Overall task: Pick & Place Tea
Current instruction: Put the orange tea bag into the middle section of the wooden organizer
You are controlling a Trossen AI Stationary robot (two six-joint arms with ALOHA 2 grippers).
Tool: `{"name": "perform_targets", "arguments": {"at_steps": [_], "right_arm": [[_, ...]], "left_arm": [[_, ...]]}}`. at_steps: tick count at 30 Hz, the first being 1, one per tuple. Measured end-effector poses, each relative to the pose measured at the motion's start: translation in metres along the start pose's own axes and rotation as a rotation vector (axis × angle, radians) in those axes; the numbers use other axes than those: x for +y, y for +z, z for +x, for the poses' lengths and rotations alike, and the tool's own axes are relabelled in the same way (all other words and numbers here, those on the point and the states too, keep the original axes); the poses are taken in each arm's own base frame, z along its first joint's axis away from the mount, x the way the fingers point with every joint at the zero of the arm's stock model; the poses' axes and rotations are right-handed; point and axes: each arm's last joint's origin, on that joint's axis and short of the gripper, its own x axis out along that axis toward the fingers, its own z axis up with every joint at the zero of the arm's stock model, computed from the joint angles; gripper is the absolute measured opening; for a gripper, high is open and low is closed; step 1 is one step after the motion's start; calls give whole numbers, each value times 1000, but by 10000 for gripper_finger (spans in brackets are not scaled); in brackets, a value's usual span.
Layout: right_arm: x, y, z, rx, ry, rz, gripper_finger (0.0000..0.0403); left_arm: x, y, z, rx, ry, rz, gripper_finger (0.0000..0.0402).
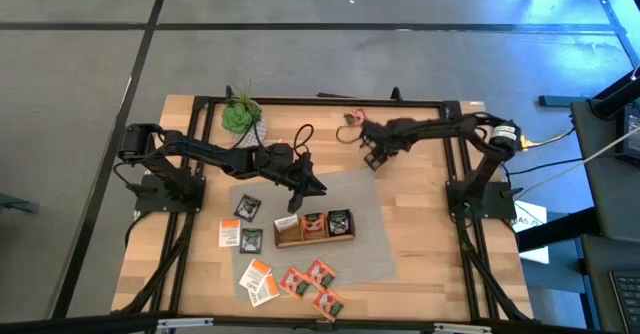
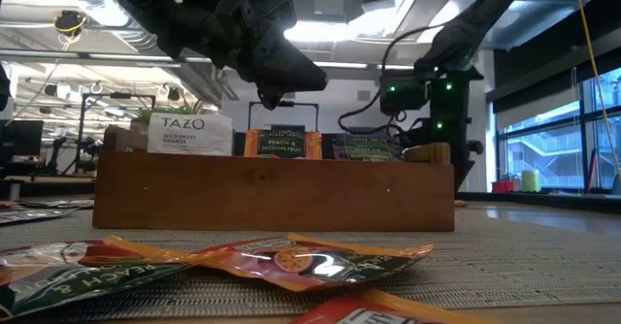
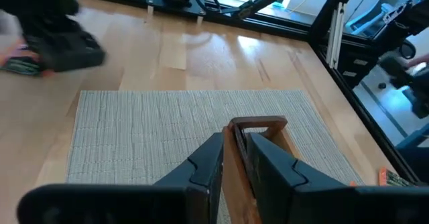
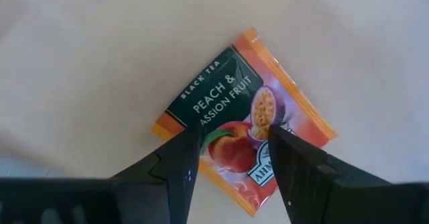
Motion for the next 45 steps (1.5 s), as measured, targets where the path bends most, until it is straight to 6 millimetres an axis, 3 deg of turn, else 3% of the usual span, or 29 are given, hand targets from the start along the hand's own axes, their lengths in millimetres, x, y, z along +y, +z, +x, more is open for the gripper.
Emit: {"name": "perform_targets", "arguments": {"at_steps": [8,16,23,29,35,45], "right_arm": [[25,-42,-33,57,105,-32,180],[33,-100,-31,77,124,48,155],[44,-135,-49,49,196,78,148],[54,-141,-53,-21,219,68,148],[58,-139,-54,-58,254,45,148],[57,-134,-59,-153,209,40,148]], "left_arm": [[-1,0,0,1,-3,1,64],[-7,-1,2,2,-17,32,64],[-12,5,3,-71,37,75,68],[-16,10,9,-170,81,102,65],[-8,16,46,-139,91,116,68],[14,41,107,172,152,203,63]]}}
